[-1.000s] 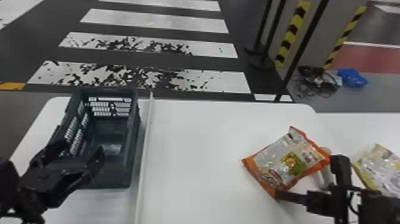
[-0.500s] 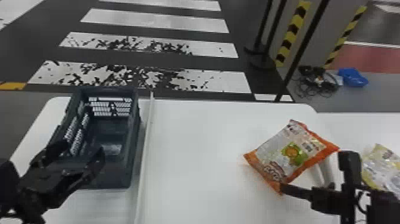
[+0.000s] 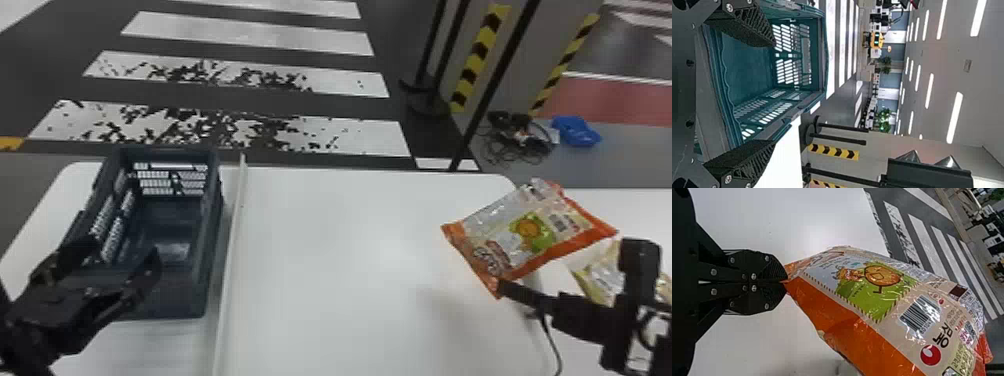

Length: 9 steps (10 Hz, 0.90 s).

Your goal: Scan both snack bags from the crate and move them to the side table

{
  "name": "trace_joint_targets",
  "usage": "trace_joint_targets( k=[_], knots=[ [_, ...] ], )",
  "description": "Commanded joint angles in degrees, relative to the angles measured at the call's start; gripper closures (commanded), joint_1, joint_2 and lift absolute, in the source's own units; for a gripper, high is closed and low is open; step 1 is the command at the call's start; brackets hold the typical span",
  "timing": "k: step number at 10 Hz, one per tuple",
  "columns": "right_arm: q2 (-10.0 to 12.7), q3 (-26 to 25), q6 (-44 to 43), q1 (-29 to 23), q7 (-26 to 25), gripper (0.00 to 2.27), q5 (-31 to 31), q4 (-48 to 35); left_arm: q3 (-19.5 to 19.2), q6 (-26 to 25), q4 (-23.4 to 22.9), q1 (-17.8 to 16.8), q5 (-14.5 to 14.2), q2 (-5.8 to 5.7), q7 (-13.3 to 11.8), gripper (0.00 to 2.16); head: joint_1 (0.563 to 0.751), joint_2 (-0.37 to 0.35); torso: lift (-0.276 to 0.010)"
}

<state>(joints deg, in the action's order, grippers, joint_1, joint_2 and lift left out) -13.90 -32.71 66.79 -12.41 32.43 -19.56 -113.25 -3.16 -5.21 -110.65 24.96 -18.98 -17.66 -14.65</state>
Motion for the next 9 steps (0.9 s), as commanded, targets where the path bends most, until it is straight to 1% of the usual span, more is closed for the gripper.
trace_joint_targets(
  k=[1, 2, 3, 4, 6, 7, 8, 9],
  knots=[
    [-0.2, -3.5, -0.7, 1.7, -1.1, 2.24, -1.3, 1.3, 0.0, 0.0, 0.0, 0.0, 0.0, 0.00, 0.1, 0.12, 0.695, -0.201, -0.099],
    [-0.6, -4.9, -1.8, 2.9, -2.5, 2.24, -1.3, 3.4, -0.1, 0.0, -0.1, 0.0, 0.0, 0.00, 0.0, 0.12, 0.695, -0.213, -0.099],
    [-1.1, -6.0, -5.1, 3.4, -4.5, 2.24, -2.3, 5.8, -0.1, 0.0, -0.2, 0.0, 0.0, 0.00, 0.0, 0.12, 0.695, -0.241, -0.099],
    [-1.3, -6.9, -10.4, 4.3, -6.5, 2.24, -3.0, 9.0, -0.1, 0.0, -0.1, 0.0, 0.0, 0.08, 0.0, 0.12, 0.695, -0.268, -0.099],
    [-2.7, -8.5, -22.2, 7.3, -9.5, 2.24, -5.4, 19.1, 0.0, 0.0, -0.1, 0.1, 0.0, 0.26, -0.1, 0.12, 0.695, -0.329, -0.099],
    [-3.3, -9.1, -27.3, 8.5, -10.3, 2.24, -5.8, 23.4, -0.1, 0.0, -0.2, 0.2, 0.0, 0.17, -0.1, 0.12, 0.695, -0.342, -0.099],
    [-4.4, -10.0, -32.2, 9.6, -11.2, 2.24, -8.2, 28.2, -0.2, 0.0, -0.2, 0.2, 0.0, 0.17, -0.1, 0.12, 0.695, -0.350, -0.099],
    [-5.0, -10.9, -36.6, 11.3, -12.5, 2.24, -9.0, 32.7, -0.2, 0.0, -0.2, 0.2, 0.0, 0.17, -0.1, 0.12, 0.695, -0.350, -0.099]
  ],
)
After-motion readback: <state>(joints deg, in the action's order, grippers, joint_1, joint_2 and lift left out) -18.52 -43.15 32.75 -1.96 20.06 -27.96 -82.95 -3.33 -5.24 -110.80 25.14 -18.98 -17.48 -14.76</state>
